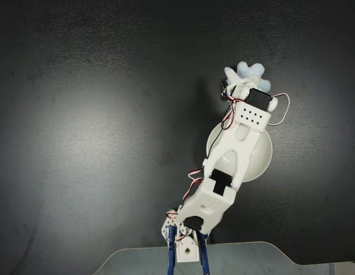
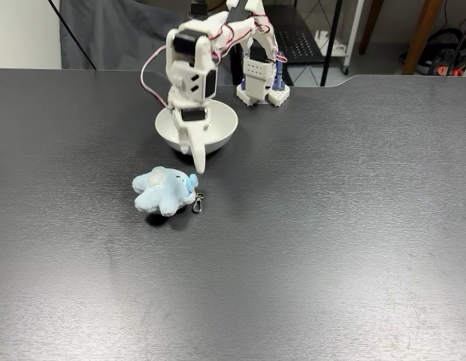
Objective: Grasp a skyblue doll and put it in the white bowl.
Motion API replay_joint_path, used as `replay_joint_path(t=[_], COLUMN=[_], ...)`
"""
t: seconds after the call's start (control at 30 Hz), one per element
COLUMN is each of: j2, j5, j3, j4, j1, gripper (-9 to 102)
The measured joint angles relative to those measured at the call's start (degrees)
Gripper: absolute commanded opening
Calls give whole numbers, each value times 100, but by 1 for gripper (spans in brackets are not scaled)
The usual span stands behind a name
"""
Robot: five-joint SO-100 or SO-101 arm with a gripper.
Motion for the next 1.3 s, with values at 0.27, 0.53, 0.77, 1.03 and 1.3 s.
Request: replay_joint_path(t=[0.27, 0.53, 0.77, 1.03, 1.3], j2=[-422, -422, -562, -800, -1046], j5=[9, -35, -35, -35, -35], j3=[-809, -958, -958, -958, -958], j4=[0, -360, -1134, -1222, -1222], j1=[158, 158, 176, 264, 536], gripper=[58, 58, 58, 58, 58])
